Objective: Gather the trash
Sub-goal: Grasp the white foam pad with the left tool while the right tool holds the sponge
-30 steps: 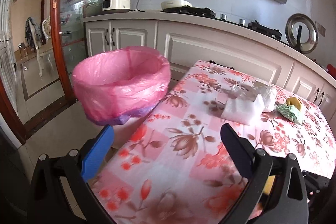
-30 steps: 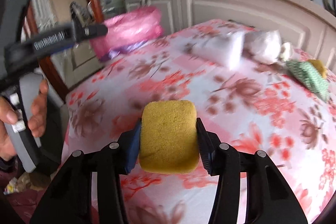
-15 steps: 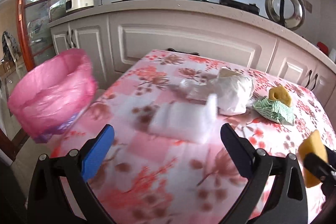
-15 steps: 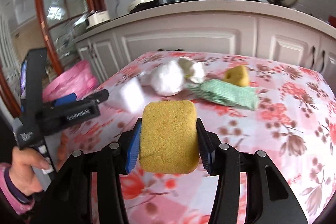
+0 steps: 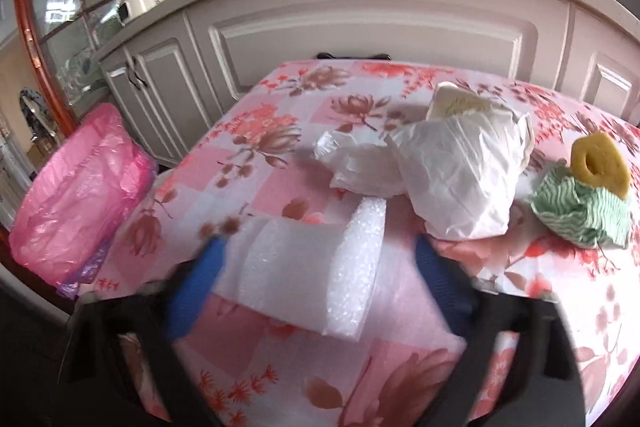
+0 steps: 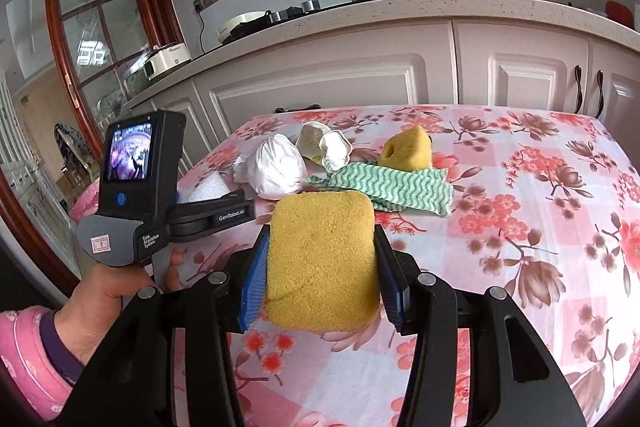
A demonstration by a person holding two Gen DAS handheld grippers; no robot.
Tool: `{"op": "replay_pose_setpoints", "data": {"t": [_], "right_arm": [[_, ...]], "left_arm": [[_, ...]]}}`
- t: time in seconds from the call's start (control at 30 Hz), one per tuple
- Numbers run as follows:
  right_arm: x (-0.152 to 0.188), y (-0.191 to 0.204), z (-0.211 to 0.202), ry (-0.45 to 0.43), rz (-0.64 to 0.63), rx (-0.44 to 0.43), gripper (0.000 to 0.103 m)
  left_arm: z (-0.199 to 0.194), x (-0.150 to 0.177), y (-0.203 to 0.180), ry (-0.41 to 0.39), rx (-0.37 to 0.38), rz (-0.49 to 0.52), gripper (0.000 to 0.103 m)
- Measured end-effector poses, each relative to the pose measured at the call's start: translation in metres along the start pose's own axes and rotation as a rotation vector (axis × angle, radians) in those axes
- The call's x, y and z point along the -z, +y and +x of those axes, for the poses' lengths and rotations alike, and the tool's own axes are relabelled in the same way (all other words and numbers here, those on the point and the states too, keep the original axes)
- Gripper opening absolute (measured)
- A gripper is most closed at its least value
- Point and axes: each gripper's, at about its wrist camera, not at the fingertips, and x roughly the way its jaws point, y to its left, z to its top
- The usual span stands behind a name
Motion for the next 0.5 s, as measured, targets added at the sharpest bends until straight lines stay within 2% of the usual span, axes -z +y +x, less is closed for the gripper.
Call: {"op": "replay_pose_setpoints", "data": {"t": [0.03, 0.1, 0.17, 0.5], "right_arm": [[0.000, -0.001, 0.000, -0.001, 0.004, -0.002, 0.047], [0.002, 0.000, -0.002, -0.002, 0.008, -0.006, 0.047], [0.004, 0.003, -0.004, -0.002, 0.007, -0.009, 0.047], [0.008, 0.034, -0.017, -0.014, -0.035, -0.047, 0.047]], "left_arm": [[-0.002, 0.001, 0.001, -0.009, -0.007, 0.005, 0.068], [-0.008, 0.003, 0.007, -0.015, 0.048, -0.003, 0.066], [-0.018, 0.007, 0.013, -0.034, 0.066, -0.007, 0.065], [-0.098, 0.037, 0.046, -0.152, 0.142, 0.008, 0.065]]}}
